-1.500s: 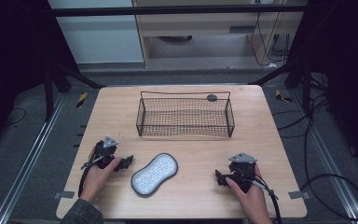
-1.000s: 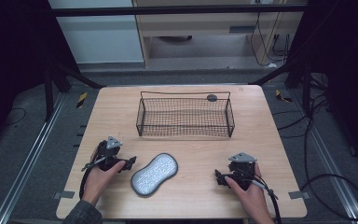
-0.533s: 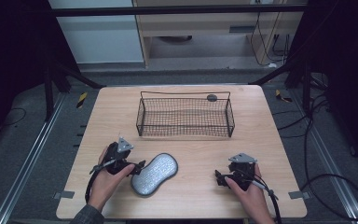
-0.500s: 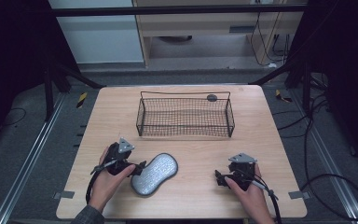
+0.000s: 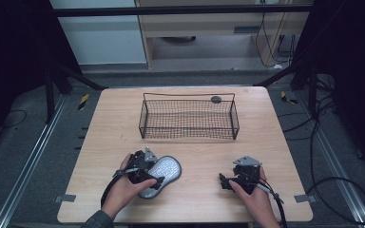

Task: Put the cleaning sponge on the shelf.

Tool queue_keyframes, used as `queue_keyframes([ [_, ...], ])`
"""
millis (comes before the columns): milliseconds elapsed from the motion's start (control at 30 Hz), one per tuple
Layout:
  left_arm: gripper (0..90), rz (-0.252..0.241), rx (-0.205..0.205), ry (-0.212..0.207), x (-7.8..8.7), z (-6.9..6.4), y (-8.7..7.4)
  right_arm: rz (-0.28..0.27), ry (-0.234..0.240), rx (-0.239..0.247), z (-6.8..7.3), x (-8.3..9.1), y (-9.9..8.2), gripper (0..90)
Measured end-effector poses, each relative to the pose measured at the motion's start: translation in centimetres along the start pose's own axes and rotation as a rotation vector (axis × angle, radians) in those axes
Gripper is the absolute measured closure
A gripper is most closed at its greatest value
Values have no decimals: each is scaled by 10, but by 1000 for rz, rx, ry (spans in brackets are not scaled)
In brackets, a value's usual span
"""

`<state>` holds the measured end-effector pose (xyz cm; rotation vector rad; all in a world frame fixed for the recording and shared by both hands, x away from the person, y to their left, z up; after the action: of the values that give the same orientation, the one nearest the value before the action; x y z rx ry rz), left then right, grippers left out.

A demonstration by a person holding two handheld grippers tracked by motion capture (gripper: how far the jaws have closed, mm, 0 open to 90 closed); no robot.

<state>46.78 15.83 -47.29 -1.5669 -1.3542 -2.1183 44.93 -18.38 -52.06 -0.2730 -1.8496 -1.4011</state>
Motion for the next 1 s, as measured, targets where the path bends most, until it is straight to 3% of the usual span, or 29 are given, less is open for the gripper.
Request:
queue_keyframes([
  [200, 35, 74, -44, -6, -7, -9, 7, 3, 4, 4, 0, 0, 0, 4],
  [400, 35, 111, -19, -22, -14, -9, 10, 9, 12, 2, 1, 1, 1, 4],
  [500, 35, 124, -26, -22, -16, -10, 11, 7, 15, 7, 1, 1, 1, 4],
  [1000, 17, 141, 10, -20, -28, -6, 5, 10, 18, 14, 2, 1, 1, 4],
])
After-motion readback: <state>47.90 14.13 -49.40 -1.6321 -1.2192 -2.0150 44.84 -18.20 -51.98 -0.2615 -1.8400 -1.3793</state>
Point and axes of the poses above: each handheld gripper's, and its own axes: x roughly backward along the jaws, y roughly out of its top, z roughly to its left, the point moved 1 cm from there along -x, roughly forward along the jaws, and after that the axes turned 6 degrees about x, right-handed, at the moved point
